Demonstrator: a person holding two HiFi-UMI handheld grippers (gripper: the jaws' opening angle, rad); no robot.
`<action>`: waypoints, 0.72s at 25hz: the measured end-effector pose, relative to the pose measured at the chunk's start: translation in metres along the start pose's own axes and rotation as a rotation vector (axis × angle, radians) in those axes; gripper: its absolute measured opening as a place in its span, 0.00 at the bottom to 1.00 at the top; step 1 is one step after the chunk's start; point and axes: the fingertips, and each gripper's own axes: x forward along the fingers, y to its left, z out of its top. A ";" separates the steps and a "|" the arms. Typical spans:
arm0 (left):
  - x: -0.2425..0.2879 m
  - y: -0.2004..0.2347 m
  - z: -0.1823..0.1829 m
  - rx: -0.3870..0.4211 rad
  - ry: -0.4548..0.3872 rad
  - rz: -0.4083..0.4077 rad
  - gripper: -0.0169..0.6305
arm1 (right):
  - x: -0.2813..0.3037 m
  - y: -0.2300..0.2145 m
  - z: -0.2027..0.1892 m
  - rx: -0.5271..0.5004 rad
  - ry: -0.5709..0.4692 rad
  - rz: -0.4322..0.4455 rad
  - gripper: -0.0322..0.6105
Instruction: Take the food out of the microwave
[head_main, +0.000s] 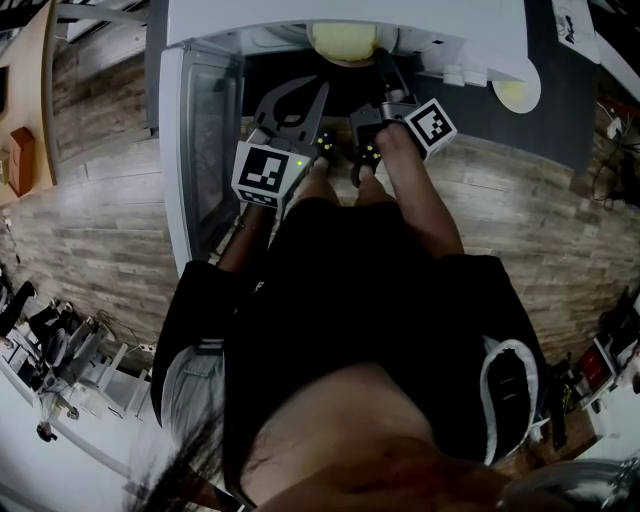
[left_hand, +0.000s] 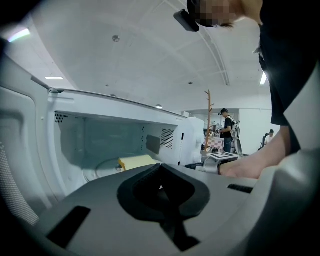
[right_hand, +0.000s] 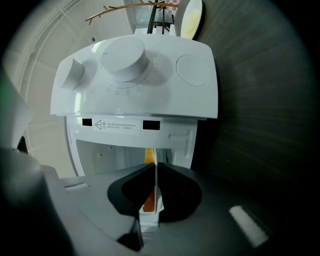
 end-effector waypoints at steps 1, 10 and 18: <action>-0.001 -0.001 0.001 -0.002 -0.001 0.006 0.04 | -0.003 0.001 -0.001 0.000 0.007 0.000 0.07; -0.009 -0.018 0.001 0.013 -0.007 0.051 0.04 | -0.023 0.005 -0.006 0.008 0.082 0.012 0.07; -0.038 -0.035 -0.005 -0.012 -0.003 0.192 0.04 | -0.054 0.015 -0.014 0.018 0.173 0.031 0.07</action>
